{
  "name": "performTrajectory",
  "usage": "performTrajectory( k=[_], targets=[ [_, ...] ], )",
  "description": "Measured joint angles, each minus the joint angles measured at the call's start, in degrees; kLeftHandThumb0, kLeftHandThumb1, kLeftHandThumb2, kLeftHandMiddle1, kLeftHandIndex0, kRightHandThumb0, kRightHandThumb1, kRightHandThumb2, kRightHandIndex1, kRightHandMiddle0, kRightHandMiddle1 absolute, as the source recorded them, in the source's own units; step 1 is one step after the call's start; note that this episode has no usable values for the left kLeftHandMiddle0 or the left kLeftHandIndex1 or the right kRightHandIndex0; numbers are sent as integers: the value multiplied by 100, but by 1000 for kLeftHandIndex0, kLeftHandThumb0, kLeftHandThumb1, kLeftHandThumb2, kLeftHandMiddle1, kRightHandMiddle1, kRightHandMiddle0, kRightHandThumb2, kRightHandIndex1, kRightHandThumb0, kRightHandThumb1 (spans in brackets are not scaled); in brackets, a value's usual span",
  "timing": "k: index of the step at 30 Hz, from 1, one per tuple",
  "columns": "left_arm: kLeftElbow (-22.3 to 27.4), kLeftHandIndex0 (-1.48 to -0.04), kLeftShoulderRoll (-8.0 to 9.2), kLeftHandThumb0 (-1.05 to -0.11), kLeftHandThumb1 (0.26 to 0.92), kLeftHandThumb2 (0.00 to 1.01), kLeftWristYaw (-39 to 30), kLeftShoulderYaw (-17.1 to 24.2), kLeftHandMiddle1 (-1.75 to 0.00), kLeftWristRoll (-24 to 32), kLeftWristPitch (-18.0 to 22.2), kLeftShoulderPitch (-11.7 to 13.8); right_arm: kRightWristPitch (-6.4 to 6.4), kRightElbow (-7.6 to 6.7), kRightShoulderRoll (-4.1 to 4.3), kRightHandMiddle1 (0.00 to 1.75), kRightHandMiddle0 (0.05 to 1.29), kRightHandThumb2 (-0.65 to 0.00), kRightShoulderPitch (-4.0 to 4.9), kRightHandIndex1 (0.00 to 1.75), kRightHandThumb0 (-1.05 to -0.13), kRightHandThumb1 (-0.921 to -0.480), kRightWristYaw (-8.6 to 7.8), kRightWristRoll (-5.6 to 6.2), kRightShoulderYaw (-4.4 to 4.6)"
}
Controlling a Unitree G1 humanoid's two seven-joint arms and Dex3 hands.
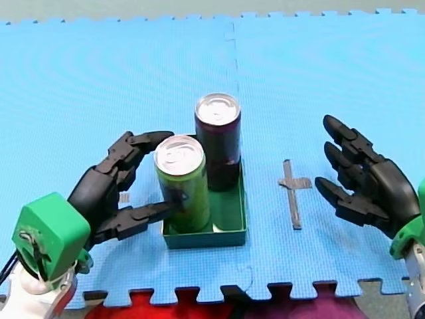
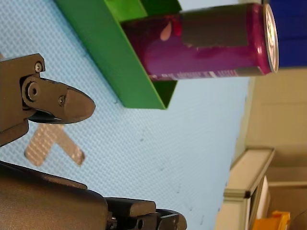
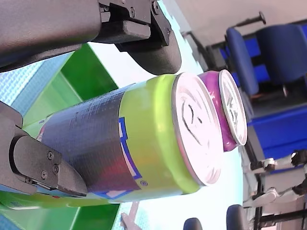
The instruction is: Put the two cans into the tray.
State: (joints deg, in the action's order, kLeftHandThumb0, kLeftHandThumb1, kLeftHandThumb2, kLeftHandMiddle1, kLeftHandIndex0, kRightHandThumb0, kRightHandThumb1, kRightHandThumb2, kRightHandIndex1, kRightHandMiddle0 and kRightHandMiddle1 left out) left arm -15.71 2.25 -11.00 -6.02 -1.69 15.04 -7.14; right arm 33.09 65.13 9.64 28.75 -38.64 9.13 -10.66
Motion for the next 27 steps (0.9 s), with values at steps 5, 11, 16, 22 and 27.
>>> performTrajectory(
  k=[5,11,16,22,27],
  targets=[
    [11,-111,186,-1048,840,7,-312,36,-14,113,-68,4,0,3,3,1,79,-512,1,1,-1048,-921,-6,0,-9],
    [-44,-110,352,-1048,838,5,-613,78,-14,239,-79,8,3,4,9,1,79,-514,3,2,-1048,-921,-5,-2,-10],
    [-82,-111,500,-1048,812,0,-959,134,-9,439,-234,2,12,0,15,1,79,-516,2,1,-1048,-921,-5,-5,-9],
    [41,-113,604,-1048,753,0,-1256,159,-4,613,-587,-18,13,-5,21,1,79,-517,2,0,-1048,-921,2,-15,-5],
    [185,-113,630,-1048,736,0,-1354,194,-5,759,-915,-11,13,-4,29,1,79,-517,2,1,-1048,-921,3,-19,-4]
  ],
)
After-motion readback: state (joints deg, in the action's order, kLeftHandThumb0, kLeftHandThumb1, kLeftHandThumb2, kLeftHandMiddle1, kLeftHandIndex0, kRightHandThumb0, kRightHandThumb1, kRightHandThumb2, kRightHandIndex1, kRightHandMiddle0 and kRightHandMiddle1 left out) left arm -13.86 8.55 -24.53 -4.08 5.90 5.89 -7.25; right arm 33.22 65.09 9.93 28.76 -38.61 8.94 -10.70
